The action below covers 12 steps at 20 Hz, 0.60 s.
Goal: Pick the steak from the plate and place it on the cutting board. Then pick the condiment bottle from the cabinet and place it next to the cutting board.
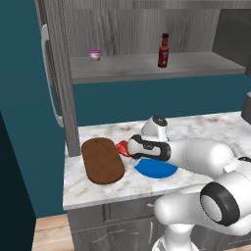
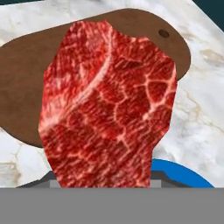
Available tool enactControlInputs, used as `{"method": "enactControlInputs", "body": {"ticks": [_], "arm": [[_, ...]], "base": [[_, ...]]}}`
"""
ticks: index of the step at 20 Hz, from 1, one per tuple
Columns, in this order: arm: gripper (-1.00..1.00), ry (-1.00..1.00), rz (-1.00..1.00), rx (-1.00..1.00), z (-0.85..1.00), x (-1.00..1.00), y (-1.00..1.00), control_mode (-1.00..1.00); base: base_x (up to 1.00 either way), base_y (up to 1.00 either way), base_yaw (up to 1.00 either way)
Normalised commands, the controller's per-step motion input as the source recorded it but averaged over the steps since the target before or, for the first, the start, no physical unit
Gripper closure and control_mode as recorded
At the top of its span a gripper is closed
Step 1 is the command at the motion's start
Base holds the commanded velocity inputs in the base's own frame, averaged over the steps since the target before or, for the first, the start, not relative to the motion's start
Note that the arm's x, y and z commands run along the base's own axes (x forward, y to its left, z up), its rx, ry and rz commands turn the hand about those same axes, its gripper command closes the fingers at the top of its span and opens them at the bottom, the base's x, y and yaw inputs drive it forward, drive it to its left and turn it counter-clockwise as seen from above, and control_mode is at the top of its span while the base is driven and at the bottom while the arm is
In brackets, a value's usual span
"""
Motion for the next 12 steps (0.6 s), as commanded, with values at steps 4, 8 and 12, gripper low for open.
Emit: {"method": "enactControlInputs", "body": {"ticks": [4, 8, 12], "arm": [[1.00, 0.00, 0.00, 0.00, 0.00, 0.00, 0.32, -1.00], [1.00, 0.00, 0.00, 0.00, 0.00, 0.00, 0.30, -1.00], [1.00, 0.00, 0.00, 0.00, 0.00, 0.00, 0.29, -1.00]], "base": [[0.00, 0.00, 0.00], [0.00, 0.00, 0.00], [0.00, 0.00, 0.00]]}}
